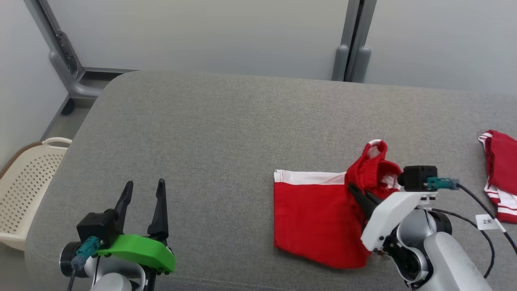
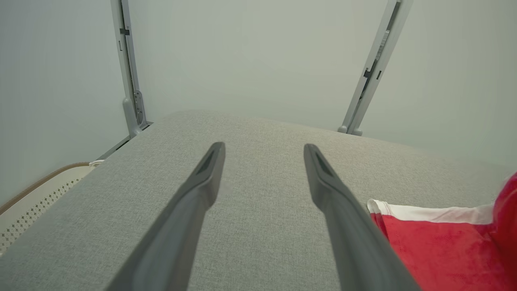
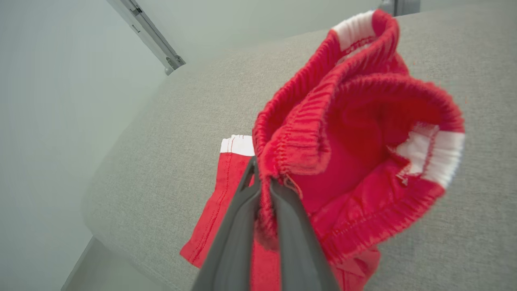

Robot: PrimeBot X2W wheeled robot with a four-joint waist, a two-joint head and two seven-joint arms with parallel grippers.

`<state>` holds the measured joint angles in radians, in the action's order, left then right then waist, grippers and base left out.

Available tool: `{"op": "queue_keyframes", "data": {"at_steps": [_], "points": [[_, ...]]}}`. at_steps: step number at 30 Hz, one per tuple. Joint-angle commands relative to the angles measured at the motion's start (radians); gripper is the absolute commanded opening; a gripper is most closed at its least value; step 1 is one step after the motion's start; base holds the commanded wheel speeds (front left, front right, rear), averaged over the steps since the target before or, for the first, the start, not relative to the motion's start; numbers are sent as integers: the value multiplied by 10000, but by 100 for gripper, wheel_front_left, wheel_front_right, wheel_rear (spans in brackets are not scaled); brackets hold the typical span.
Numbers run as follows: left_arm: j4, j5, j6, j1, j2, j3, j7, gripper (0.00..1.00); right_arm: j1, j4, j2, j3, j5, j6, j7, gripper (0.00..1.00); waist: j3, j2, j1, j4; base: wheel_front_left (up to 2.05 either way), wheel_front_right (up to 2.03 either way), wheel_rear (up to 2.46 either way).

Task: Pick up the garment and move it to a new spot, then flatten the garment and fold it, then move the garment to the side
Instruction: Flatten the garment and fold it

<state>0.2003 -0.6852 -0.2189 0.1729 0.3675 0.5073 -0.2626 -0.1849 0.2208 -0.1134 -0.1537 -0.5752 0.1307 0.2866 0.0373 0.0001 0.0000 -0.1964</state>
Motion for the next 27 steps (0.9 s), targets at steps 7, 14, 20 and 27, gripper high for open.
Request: {"op": "queue_keyframes", "data": {"at_steps": [7, 14, 20, 27], "points": [[75, 132, 149, -154, -185, -93, -29, 100, -719, 523, -82, -1218, 863, -1, 1146, 0, 125, -1, 0, -497, 0, 0, 0], [164, 225, 245, -121, -361, -47, -27, 100, -1132, 1337, -231, -2215, 1111, -1, 1753, 0, 162, -1, 0, -821, 0, 0, 0], [213, 310, 331, -79, -459, -26, -27, 100, -1476, 2121, -140, -2657, 1215, -1, 1813, 0, 143, -1, 0, -961, 0, 0, 0], [247, 355, 380, 2, -495, -11, -27, 100, -1923, 3069, -61, -3176, 1451, -1, 1666, 0, 104, -1, 0, -1004, 0, 0, 0]]}}
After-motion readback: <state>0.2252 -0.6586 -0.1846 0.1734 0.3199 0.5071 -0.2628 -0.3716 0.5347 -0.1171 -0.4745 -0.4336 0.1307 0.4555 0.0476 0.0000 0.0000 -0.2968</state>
